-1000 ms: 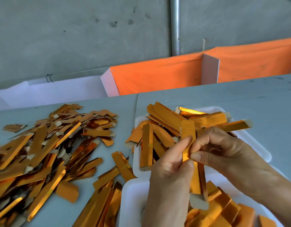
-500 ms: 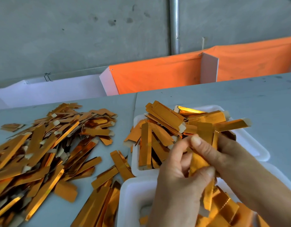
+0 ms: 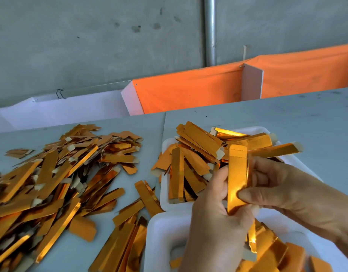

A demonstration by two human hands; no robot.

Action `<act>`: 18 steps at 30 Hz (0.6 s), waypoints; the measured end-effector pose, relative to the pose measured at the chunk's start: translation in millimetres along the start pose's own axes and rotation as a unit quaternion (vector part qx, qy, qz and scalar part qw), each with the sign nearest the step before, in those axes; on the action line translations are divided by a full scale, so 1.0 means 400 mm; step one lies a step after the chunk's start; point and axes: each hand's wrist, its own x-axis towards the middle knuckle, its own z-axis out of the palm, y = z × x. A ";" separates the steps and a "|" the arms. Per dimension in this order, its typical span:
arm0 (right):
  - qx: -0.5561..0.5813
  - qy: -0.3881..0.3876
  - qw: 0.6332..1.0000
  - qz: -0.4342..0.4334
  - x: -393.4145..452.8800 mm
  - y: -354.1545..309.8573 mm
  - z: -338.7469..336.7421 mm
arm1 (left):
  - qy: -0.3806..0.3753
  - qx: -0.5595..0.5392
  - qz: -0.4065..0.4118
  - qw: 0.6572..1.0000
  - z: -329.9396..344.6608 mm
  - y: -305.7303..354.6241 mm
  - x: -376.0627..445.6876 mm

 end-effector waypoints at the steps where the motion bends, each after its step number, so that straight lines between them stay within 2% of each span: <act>1: -0.025 0.014 1.000 -0.005 0.003 0.001 0.008 | -0.003 0.012 0.001 1.000 0.000 0.000 0.000; 6: -0.097 0.111 0.989 -0.006 0.012 0.002 0.047 | -0.003 0.054 -0.026 0.998 -0.008 -0.008 0.001; 9: -0.166 0.190 0.967 -0.010 0.015 0.007 0.065 | -0.005 0.058 -0.055 0.997 -0.011 -0.014 0.002; 12: -0.223 0.207 0.952 -0.035 0.011 -0.001 0.068 | -0.051 0.017 -0.057 0.997 -0.012 -0.014 0.003; 15: -0.154 0.198 0.967 -0.052 -0.004 -0.017 0.032 | -0.104 -0.017 -0.061 0.993 -0.008 -0.012 0.000; 18: -0.053 0.186 0.980 -0.036 -0.019 -0.029 -0.019 | -0.074 -0.012 -0.071 0.995 -0.002 -0.016 0.004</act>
